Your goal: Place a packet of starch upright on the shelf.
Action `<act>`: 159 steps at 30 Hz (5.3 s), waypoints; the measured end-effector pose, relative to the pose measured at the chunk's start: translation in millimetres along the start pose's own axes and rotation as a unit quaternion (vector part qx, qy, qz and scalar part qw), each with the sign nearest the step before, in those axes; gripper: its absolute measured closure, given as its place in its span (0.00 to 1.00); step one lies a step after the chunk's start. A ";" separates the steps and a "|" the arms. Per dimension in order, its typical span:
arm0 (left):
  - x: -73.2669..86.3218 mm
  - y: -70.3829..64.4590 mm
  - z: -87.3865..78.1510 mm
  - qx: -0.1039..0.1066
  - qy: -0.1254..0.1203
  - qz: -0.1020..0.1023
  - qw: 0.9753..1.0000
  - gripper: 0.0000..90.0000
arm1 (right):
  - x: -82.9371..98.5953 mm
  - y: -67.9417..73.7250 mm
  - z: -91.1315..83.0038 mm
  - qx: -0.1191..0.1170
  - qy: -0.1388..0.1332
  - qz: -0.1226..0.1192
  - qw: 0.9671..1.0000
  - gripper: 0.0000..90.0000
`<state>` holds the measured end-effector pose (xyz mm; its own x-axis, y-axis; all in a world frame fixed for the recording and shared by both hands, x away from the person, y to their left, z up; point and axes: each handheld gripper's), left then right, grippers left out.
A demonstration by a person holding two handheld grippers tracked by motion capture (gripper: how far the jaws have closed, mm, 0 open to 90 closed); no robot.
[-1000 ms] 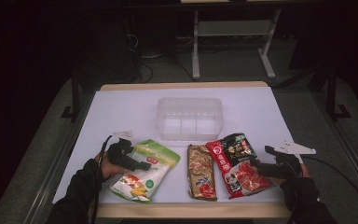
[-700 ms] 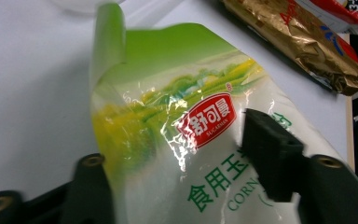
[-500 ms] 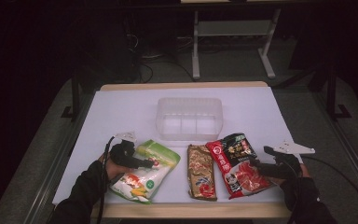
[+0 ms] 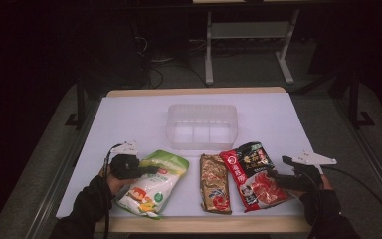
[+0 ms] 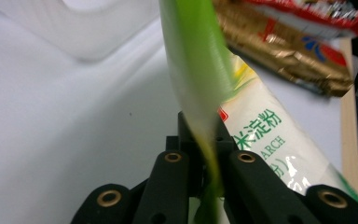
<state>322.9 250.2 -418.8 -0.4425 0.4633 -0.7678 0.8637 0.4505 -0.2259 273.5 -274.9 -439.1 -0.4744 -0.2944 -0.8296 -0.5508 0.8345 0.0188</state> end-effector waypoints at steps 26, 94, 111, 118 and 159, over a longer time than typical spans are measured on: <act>-17.0 -33.5 -67.4 -0.076 -0.205 -0.010 0.976 1.00 | 1.4 -3.2 -1.6 0.009 -0.004 0.007 1.000 0.27; -165.3 22.5 56.2 -0.225 -0.326 -0.098 0.913 1.00 | 1.0 -0.8 -3.8 0.023 -0.021 0.000 1.000 0.29; -140.5 40.4 92.6 -0.248 -0.300 -0.093 0.917 0.99 | 1.3 3.0 1.7 0.017 -0.009 -0.018 1.000 0.29; -144.6 36.5 78.1 -0.243 -0.259 -0.029 0.934 0.85 | 1.2 3.4 2.3 0.018 -0.007 -0.016 1.000 0.29; -92.8 27.4 66.4 -0.228 -0.191 -0.008 0.955 0.90 | 0.8 4.5 5.2 0.014 0.004 -0.025 1.000 0.34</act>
<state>403.7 168.9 -393.6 -0.2593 0.1816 -0.9486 0.6245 0.7807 -0.0213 274.1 -269.0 -442.6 -0.4533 -0.3396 -0.8242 -0.5549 0.8311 -0.0373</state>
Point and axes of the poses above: each handheld gripper's, and its own axes: z roughly forward along the jaws, x roughly out of its underside, y roughly to its left, and after that the axes turned 2 degrees about -z, right-handed
